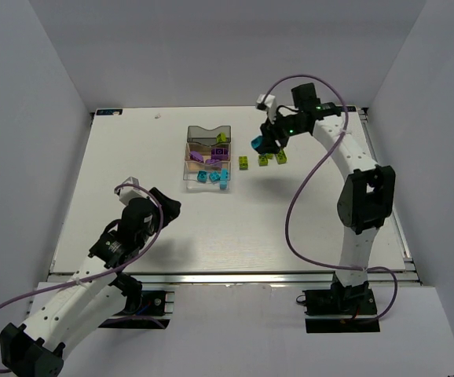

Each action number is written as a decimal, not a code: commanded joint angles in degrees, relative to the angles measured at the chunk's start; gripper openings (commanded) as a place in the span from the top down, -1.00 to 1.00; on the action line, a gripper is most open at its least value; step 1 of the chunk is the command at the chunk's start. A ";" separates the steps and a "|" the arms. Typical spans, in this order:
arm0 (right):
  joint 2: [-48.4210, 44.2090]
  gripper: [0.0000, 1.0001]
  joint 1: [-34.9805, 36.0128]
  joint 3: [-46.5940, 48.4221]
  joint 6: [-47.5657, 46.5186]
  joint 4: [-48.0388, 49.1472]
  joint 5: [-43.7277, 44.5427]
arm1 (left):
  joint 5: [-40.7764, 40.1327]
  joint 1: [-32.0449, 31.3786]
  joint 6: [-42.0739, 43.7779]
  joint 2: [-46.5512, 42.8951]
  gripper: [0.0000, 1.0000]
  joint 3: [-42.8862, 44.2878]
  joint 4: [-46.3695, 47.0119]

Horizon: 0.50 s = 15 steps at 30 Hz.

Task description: Sort the legos into containers by color

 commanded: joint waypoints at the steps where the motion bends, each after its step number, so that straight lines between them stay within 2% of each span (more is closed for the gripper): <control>1: -1.67 0.95 4.04 -0.52 1.58 4.33 -4.70 | -0.11 0.18 0.08 -1.39 -0.61 0.04 -0.58; 8: 2.28 0.90 13.09 3.96 2.90 7.59 -2.43 | -1.16 0.18 -0.71 -3.59 -0.61 0.04 -2.86; 15: 6.85 0.89 17.85 5.90 4.84 11.72 1.00 | -2.31 0.18 -0.80 -5.43 -0.61 0.47 -5.06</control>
